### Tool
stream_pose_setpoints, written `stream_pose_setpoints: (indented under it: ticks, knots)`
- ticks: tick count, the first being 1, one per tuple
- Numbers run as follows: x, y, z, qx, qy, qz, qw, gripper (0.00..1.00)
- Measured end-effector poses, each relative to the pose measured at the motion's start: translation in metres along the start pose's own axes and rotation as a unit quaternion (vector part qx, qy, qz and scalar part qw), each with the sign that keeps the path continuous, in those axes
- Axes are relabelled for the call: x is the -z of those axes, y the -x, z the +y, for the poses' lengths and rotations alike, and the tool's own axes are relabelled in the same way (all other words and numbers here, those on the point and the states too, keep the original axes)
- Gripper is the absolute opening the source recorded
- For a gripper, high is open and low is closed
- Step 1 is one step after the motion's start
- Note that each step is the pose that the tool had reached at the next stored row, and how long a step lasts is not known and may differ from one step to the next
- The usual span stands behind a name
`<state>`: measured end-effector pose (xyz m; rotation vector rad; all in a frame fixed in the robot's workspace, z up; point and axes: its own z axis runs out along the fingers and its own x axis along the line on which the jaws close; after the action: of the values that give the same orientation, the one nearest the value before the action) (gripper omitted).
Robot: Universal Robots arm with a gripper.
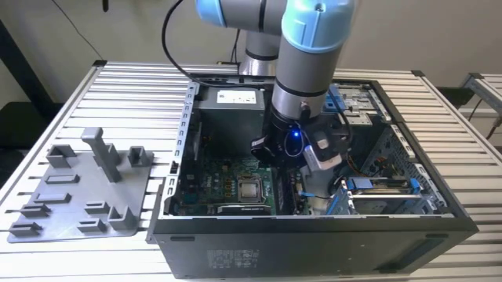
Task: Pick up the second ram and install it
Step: 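Insert the second ram into the second slot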
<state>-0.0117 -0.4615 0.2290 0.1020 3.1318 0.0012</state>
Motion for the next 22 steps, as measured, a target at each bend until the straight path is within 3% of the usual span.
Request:
stream_pose_setpoints:
  ticks: [10,22]
  knots:
    - [-0.0044,0.0003,-0.0018,0.000,-0.0001,0.0000,1.0000,0.14]
    - [-0.0052,0.0009,-0.0018,0.001,-0.0001,0.0000,1.0000,0.14]
